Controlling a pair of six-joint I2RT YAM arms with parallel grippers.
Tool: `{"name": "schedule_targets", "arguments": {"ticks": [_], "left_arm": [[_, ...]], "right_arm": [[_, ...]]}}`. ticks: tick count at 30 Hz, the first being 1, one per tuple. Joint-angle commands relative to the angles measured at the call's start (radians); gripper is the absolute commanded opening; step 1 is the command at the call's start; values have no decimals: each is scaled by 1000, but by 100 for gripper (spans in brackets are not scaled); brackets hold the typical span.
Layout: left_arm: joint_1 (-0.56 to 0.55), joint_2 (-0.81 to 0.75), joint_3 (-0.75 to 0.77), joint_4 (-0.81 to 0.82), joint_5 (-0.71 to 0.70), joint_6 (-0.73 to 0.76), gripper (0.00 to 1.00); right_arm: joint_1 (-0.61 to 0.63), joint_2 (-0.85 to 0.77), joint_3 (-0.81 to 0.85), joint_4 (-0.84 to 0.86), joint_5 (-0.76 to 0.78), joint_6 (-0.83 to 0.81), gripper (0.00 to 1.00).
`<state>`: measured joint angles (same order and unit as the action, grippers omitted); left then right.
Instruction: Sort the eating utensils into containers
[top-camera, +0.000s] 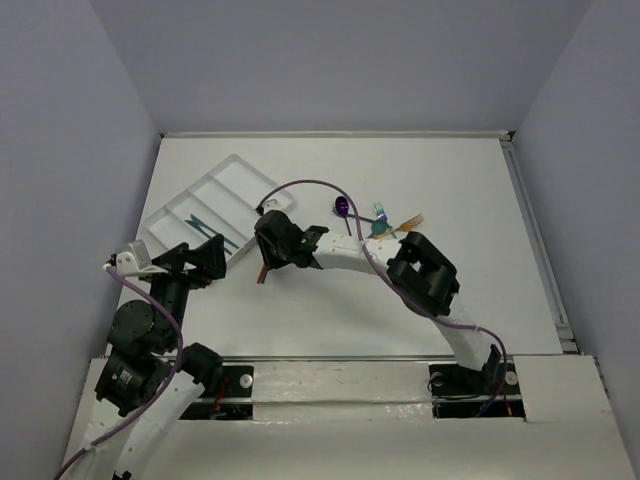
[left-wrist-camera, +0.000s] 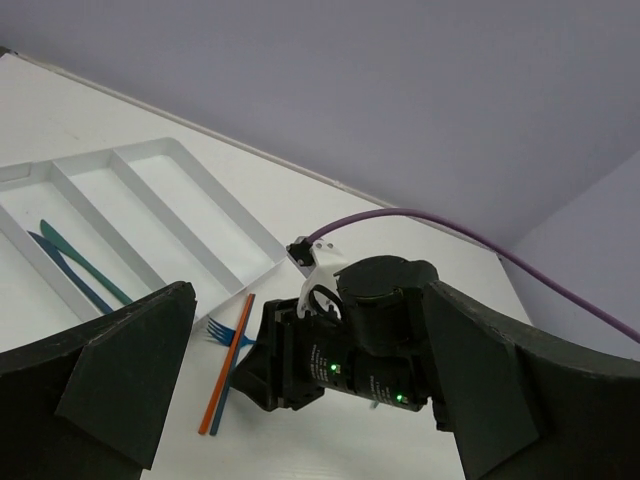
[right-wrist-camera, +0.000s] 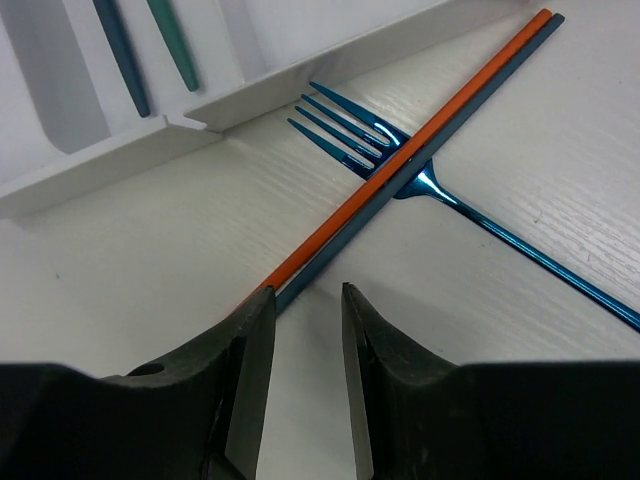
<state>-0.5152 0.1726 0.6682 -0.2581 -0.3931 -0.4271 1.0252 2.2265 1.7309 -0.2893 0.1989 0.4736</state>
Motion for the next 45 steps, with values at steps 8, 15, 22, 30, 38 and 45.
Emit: {"name": "schedule_targets", "arguments": {"ticks": [8, 15, 22, 30, 38, 45], "left_arm": [[1, -12, 2, 46, 5, 13, 99], [1, -10, 1, 48, 10, 13, 99], [1, -12, 1, 46, 10, 11, 99], [1, -13, 1, 46, 13, 11, 99], [1, -13, -1, 46, 16, 10, 99], [1, -13, 1, 49, 16, 11, 99]], "right_arm": [[1, 39, 52, -27, 16, 13, 38], [1, 45, 50, -25, 22, 17, 38], [1, 45, 48, -4, 2, 23, 39], [1, 27, 27, 36, -13, 26, 41], [1, 36, 27, 39, -21, 23, 41], [1, 47, 19, 27, 11, 26, 40]]}}
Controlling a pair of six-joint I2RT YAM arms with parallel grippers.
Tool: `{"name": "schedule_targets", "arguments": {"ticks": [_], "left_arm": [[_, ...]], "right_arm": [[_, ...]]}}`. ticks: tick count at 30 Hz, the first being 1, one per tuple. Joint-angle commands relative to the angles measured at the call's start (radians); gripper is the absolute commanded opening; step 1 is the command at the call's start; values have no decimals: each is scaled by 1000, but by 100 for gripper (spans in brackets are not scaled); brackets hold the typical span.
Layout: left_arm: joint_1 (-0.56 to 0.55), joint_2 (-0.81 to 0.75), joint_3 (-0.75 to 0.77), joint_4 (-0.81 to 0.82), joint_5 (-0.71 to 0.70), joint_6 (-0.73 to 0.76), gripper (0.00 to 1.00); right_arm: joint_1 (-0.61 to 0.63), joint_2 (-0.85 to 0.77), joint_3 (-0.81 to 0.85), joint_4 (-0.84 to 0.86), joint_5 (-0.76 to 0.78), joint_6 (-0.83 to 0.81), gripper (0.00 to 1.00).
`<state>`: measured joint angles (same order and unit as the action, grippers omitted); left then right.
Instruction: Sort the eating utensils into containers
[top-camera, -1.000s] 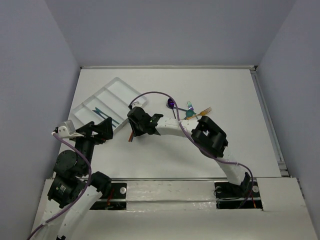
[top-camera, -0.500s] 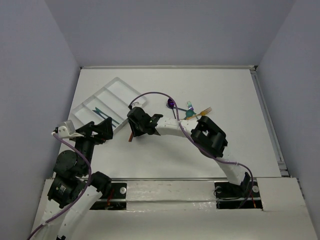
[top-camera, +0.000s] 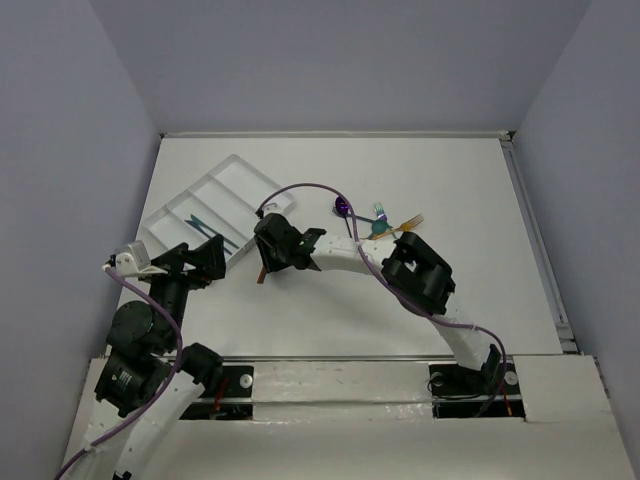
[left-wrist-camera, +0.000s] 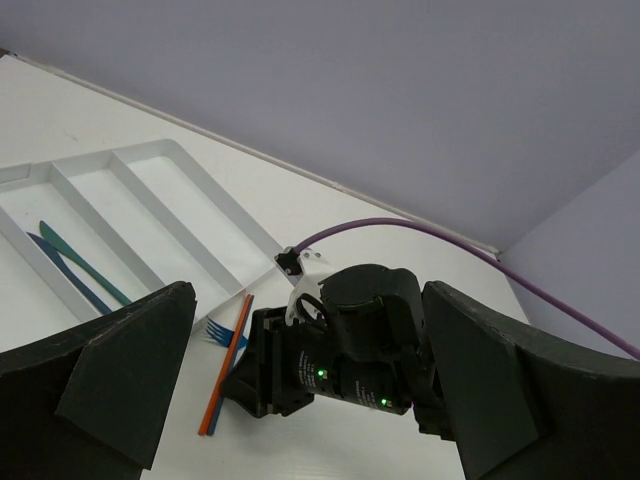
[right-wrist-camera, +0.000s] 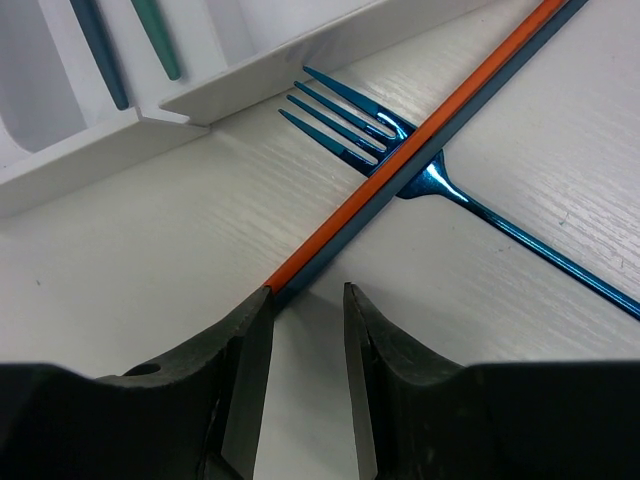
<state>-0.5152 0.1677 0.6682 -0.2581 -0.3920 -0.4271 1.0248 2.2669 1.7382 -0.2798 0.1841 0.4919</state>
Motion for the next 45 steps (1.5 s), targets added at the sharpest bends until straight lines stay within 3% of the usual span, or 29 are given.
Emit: {"name": "schedule_targets", "arguments": {"ticks": [1, 21, 26, 33, 45], "left_arm": [[1, -10, 1, 49, 15, 13, 99], [1, -8, -1, 51, 16, 13, 99], [1, -10, -1, 51, 18, 13, 99], [1, -10, -1, 49, 18, 13, 99], [1, -16, -1, 48, 16, 13, 99]], "right_arm": [[1, 3, 3, 21, 34, 8, 39], [1, -26, -8, -68, 184, -29, 35], [11, -87, -54, 49, 72, -33, 39], [11, -58, -11, 83, 14, -13, 42], [11, 5, 17, 60, 31, -4, 42]]}}
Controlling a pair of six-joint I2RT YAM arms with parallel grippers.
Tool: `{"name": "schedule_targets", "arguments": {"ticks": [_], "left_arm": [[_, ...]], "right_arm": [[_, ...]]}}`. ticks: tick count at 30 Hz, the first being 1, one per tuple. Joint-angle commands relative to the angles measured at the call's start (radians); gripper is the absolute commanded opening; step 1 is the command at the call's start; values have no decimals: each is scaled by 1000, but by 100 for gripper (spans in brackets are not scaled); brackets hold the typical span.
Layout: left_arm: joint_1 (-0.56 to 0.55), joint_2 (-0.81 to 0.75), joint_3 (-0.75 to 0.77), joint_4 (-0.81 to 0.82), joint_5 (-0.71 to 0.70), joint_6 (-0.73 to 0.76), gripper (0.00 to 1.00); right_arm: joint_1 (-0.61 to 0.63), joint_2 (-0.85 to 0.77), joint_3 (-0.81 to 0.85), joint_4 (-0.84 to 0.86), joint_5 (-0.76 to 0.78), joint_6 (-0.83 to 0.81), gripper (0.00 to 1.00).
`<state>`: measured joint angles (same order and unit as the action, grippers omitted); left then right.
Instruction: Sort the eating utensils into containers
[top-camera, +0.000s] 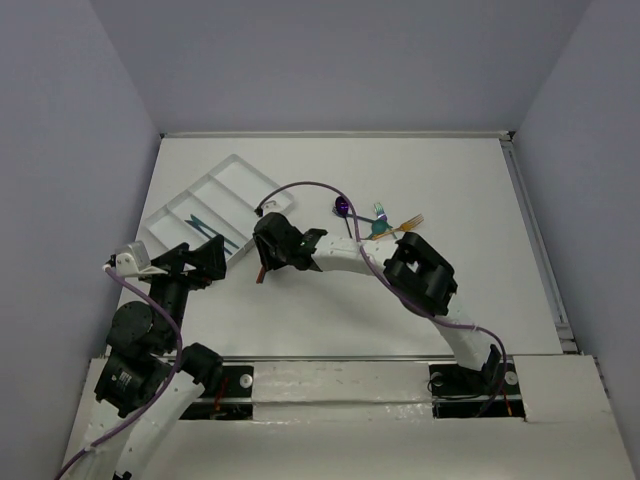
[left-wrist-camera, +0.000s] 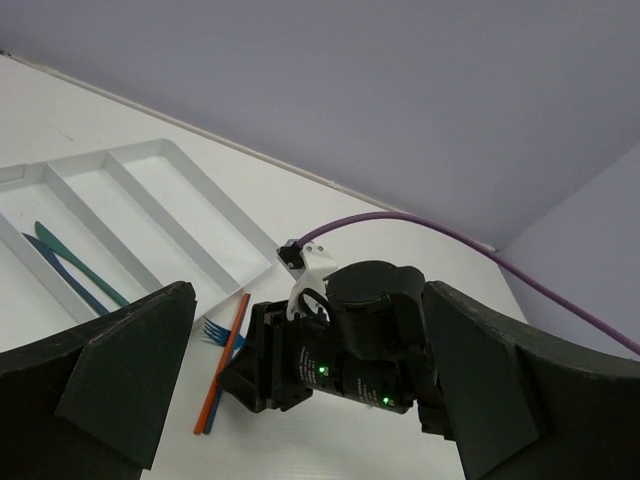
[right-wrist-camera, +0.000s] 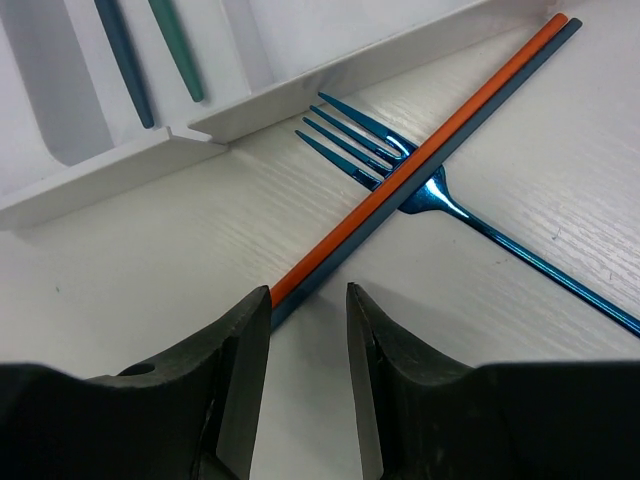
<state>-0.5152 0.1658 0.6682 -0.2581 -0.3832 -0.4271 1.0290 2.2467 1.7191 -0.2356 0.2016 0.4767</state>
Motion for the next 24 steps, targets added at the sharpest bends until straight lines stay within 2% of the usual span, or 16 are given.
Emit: {"name": "schedule_targets", "arguments": {"ticks": [1, 15, 24], "left_arm": [[1, -15, -1, 48, 9, 11, 99], [1, -17, -1, 48, 9, 11, 99], [1, -17, -1, 51, 10, 11, 99]], "right_arm": [[6, 30, 37, 13, 16, 11, 42], [16, 51, 50, -48, 81, 5, 41], [16, -13, -41, -41, 145, 5, 35]]}}
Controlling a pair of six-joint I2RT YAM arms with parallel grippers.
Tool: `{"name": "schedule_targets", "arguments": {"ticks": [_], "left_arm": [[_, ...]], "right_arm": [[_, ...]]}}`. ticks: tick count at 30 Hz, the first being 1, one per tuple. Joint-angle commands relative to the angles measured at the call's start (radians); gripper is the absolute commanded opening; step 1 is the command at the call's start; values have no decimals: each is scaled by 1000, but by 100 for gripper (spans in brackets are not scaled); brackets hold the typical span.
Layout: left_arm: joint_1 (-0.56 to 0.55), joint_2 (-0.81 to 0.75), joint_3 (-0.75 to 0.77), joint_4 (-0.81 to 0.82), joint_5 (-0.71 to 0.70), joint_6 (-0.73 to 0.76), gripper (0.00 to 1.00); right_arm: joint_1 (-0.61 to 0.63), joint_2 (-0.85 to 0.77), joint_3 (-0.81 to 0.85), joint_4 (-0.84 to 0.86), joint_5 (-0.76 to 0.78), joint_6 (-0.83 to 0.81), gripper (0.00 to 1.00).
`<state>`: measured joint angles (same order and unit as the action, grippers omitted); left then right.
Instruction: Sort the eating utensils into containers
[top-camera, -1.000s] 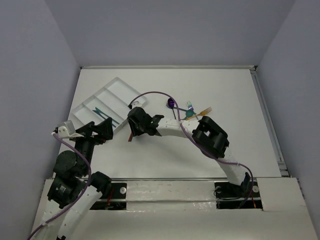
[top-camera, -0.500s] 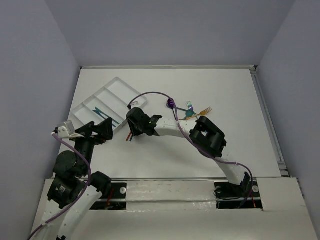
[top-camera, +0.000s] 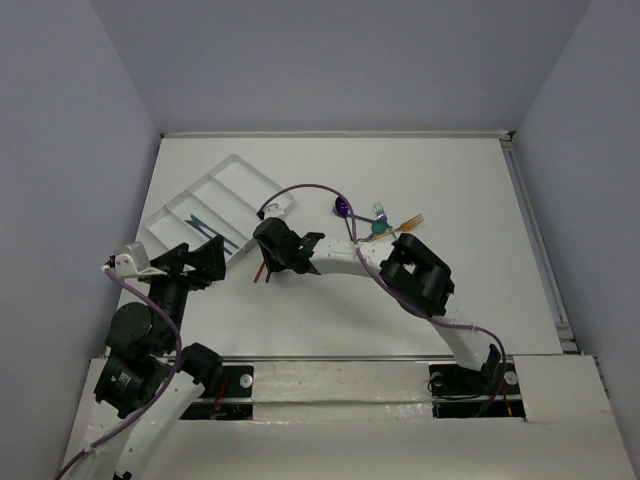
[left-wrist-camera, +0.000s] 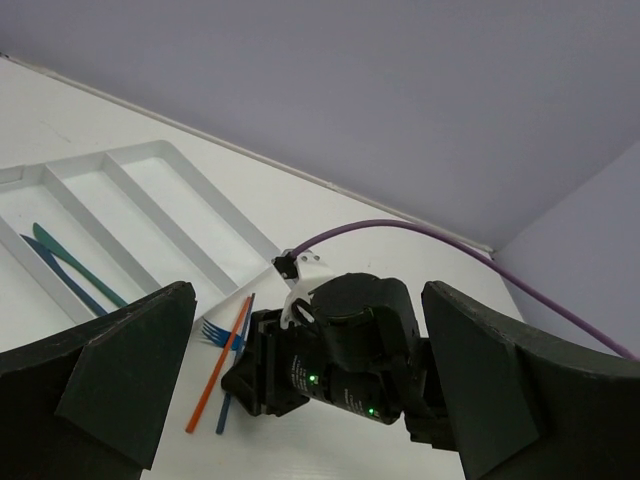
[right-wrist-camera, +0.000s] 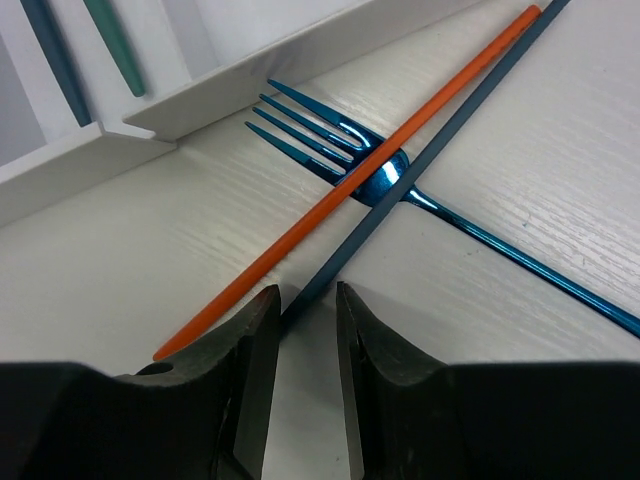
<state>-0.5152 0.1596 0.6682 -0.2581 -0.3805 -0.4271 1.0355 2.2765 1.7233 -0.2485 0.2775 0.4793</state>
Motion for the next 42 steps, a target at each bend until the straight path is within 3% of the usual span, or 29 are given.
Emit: {"name": "schedule_targets", "arguments": {"ticks": [1, 9, 15, 23, 26, 28, 36, 42], "left_arm": [[1, -11, -1, 51, 9, 11, 99], [1, -6, -1, 53, 11, 13, 99], [1, -6, -1, 53, 8, 13, 99], [1, -14, -2, 51, 6, 13, 99], [1, -12, -2, 51, 8, 13, 99], [1, -11, -2, 52, 12, 14, 99], [1, -12, -4, 46, 19, 16, 99], [1, -12, 1, 40, 6, 11, 99]], "right_arm": [[9, -46, -48, -28, 72, 1, 35], [9, -37, -25, -133, 219, -5, 30], [9, -2, 36, -205, 246, -2, 26], [-2, 14, 75, -258, 295, 31, 11], [-11, -1, 78, -253, 327, 41, 0], [-11, -11, 81, -247, 354, 44, 0], [-20, -149, -30, -112, 411, 9, 0], [-11, -320, -220, 174, 224, -91, 0]]}}
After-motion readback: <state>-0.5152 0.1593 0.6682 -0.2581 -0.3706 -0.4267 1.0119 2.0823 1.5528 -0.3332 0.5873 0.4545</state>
